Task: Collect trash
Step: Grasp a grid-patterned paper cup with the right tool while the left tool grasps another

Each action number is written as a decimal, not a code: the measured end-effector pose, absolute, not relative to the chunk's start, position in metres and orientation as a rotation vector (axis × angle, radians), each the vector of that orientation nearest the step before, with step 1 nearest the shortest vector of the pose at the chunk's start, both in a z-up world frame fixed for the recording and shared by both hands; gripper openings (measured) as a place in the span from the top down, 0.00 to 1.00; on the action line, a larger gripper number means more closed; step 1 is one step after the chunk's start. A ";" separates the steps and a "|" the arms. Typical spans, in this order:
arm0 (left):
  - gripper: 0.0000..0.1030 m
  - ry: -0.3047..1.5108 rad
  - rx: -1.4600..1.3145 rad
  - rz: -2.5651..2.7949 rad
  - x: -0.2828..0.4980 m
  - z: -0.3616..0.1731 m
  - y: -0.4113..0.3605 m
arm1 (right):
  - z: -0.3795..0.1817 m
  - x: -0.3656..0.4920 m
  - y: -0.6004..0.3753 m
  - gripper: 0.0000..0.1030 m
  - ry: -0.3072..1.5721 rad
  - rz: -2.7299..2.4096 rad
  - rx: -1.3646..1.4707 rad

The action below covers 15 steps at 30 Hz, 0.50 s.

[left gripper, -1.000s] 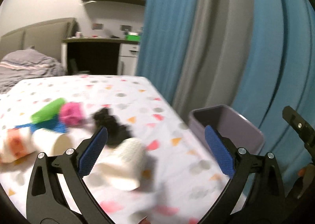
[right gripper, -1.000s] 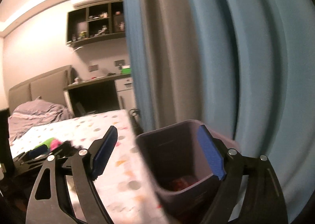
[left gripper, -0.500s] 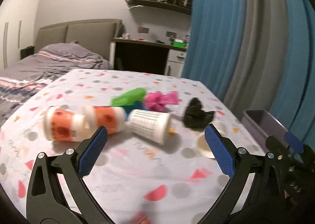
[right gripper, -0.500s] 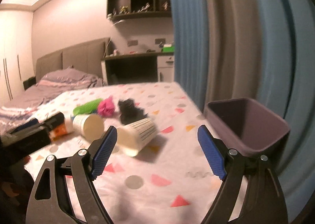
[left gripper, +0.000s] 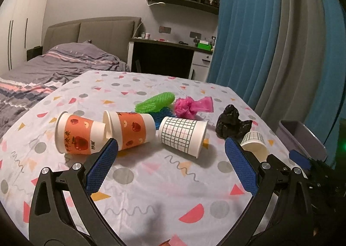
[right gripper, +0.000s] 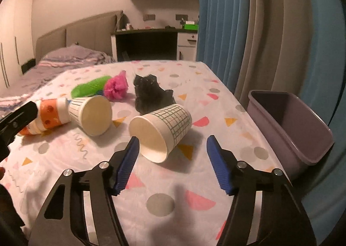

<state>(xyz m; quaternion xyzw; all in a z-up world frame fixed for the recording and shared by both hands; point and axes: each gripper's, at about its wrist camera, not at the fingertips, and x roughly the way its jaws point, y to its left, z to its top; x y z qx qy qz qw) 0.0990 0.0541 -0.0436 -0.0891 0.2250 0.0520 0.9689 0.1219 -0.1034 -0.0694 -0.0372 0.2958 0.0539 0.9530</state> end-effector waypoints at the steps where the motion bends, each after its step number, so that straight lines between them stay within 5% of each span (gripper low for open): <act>1: 0.05 0.456 -0.179 0.104 0.101 -0.044 0.053 | -0.070 0.125 -0.102 0.44 0.608 0.110 -0.079; 11: 0.05 0.521 -0.160 0.078 0.130 -0.056 0.043 | -0.080 0.143 -0.103 0.87 0.670 0.092 -0.083; 15: 0.05 0.553 -0.150 0.075 0.145 -0.060 0.038 | -0.078 0.141 -0.108 0.93 0.660 0.082 -0.085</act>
